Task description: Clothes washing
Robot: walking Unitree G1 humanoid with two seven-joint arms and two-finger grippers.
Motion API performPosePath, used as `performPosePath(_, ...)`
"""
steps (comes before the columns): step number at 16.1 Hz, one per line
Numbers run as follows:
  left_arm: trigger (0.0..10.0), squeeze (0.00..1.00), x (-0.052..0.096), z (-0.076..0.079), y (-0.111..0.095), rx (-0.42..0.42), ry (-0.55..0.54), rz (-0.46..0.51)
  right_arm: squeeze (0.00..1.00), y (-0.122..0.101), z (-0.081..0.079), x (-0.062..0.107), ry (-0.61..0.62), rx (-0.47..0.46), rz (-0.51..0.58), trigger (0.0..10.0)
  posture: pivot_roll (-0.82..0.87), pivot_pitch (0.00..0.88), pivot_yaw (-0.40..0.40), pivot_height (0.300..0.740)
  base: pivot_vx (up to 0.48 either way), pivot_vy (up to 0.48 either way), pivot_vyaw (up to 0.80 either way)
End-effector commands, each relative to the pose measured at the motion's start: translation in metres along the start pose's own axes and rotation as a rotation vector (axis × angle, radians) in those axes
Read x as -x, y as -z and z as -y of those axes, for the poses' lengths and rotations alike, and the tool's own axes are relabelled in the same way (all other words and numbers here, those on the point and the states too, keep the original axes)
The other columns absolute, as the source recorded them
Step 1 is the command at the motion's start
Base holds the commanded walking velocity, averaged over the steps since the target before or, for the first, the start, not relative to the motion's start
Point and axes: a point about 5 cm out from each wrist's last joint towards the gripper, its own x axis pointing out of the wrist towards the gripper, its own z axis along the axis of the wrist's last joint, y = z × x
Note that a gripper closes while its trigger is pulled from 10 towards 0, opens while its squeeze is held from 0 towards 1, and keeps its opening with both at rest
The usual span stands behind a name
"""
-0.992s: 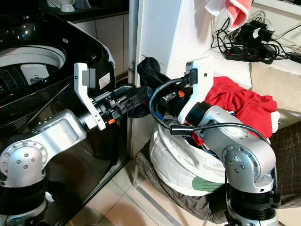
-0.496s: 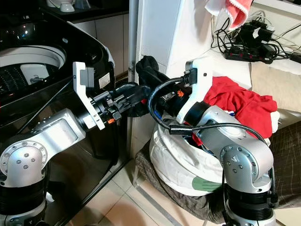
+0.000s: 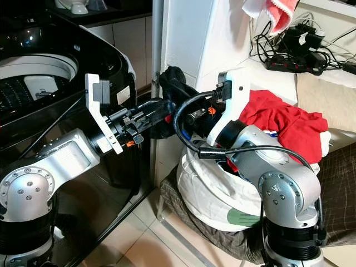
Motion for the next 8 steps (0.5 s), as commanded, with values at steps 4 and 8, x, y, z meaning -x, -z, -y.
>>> performPosePath(4, 0.0, 0.00, -0.0030, 0.0028, 0.0065, -0.145, 0.019, -0.066, 0.00, -0.0102, -0.0089, -0.0060, -0.054, 0.029, 0.036, 10.0, -0.04, 0.000, -0.052, 0.740, 0.000, 0.000, 0.00)
performPosePath(8, 0.0, 0.00, -0.0025, 0.0015, 0.0058, -0.157, 0.023, -0.050, 0.00, -0.0098, -0.0095, -0.0065, -0.059, 0.030, 0.035, 10.0, -0.04, 0.000, -0.051, 0.740, 0.000, 0.000, 0.00)
